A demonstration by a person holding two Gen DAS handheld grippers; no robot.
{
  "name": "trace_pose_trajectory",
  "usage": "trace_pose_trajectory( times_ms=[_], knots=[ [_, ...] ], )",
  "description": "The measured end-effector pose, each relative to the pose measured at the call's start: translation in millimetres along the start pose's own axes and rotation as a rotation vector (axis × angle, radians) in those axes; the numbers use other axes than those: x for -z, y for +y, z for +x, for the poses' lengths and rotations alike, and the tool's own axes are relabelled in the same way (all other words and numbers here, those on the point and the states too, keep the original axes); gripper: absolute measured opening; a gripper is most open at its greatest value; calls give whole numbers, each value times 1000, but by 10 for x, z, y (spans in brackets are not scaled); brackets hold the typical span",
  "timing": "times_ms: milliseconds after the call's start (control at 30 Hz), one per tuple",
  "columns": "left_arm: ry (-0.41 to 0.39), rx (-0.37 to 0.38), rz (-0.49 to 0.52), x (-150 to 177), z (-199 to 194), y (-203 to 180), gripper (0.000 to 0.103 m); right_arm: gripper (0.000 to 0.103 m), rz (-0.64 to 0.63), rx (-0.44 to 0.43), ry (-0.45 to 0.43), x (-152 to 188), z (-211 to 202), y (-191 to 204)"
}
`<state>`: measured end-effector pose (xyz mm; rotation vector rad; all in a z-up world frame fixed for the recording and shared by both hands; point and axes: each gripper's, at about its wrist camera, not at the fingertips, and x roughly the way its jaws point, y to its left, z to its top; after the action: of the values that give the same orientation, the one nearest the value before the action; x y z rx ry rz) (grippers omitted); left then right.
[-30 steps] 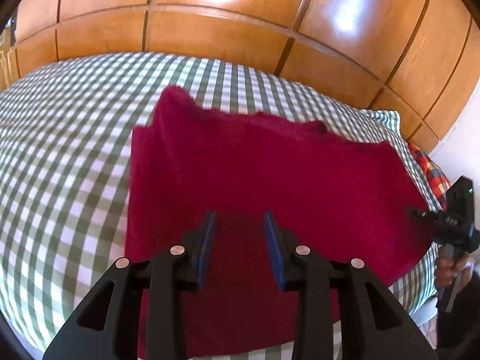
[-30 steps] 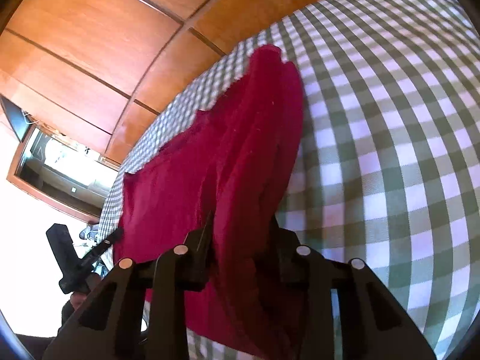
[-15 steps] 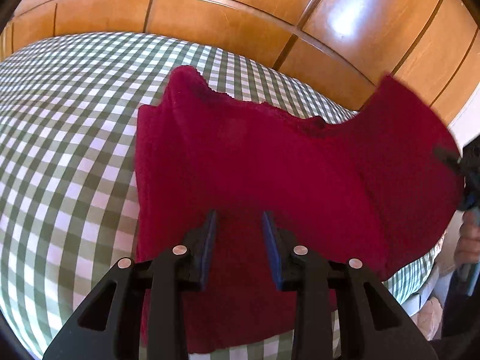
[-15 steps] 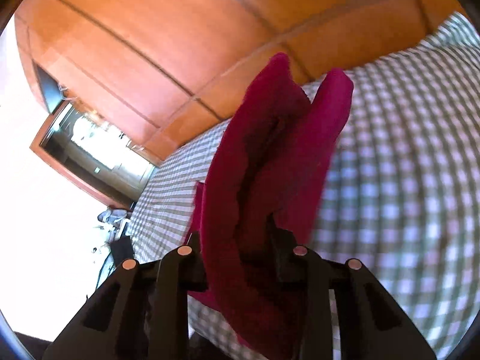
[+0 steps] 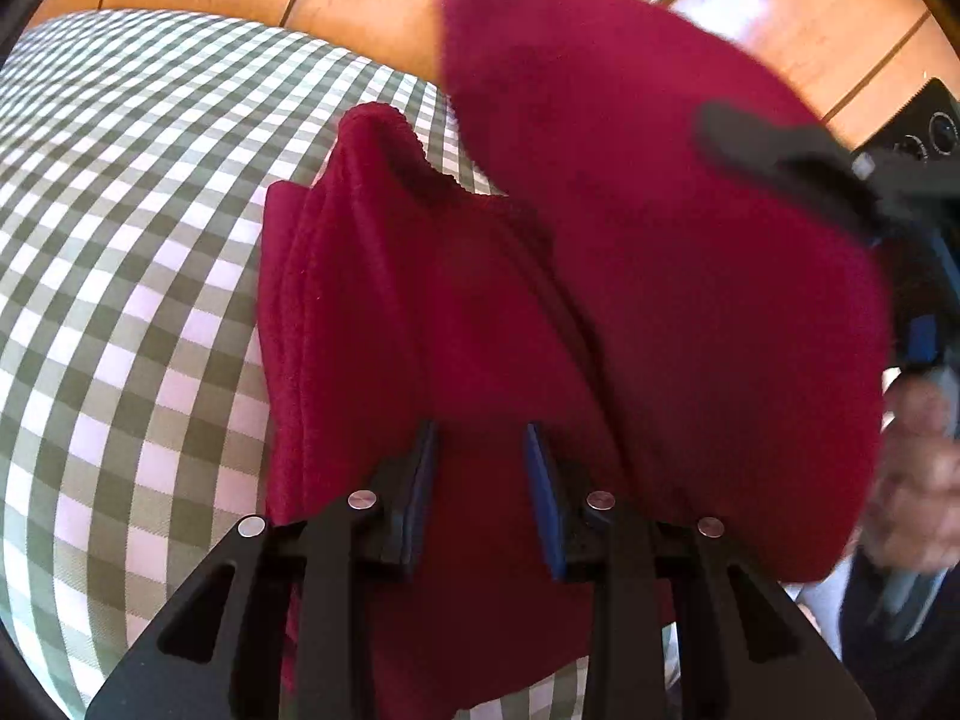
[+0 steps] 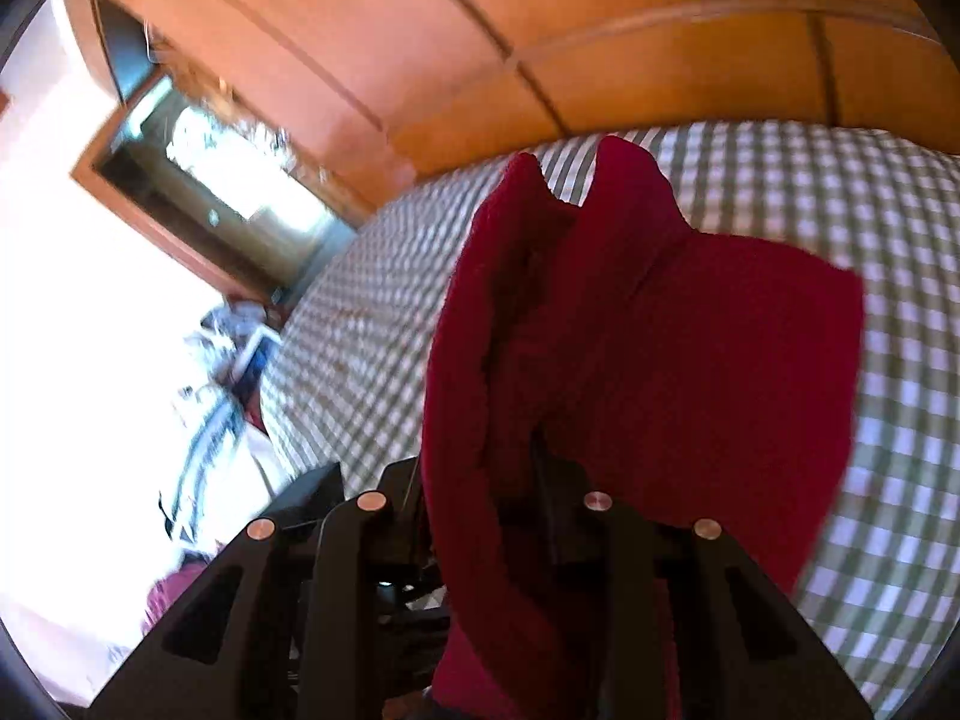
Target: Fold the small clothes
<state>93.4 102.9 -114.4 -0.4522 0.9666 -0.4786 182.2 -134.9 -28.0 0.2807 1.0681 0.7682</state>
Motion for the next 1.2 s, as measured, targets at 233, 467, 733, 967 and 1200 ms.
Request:
trace_pose_trajectory(
  times_ms=[233, 467, 733, 967, 1200],
  knots=[
    [-32, 6, -90, 43, -564, 342, 30, 26, -133, 85, 83, 256, 323, 273],
    [-99, 6, -245, 156, -980, 677, 30, 63, -156, 50, 143, 431, 697, 424],
    [-168, 202, -261, 152, -1269, 435, 49, 66, -91, -120, 6, 549, -76, 194],
    [-144, 267, -204, 102, -1249, 67, 54, 67, -179, 198, -7, 1241, -428, -182],
    [-71, 188, -114, 160, -956, -243, 61, 66, -138, 259, 1, 1533, -70, -283]
  ],
)
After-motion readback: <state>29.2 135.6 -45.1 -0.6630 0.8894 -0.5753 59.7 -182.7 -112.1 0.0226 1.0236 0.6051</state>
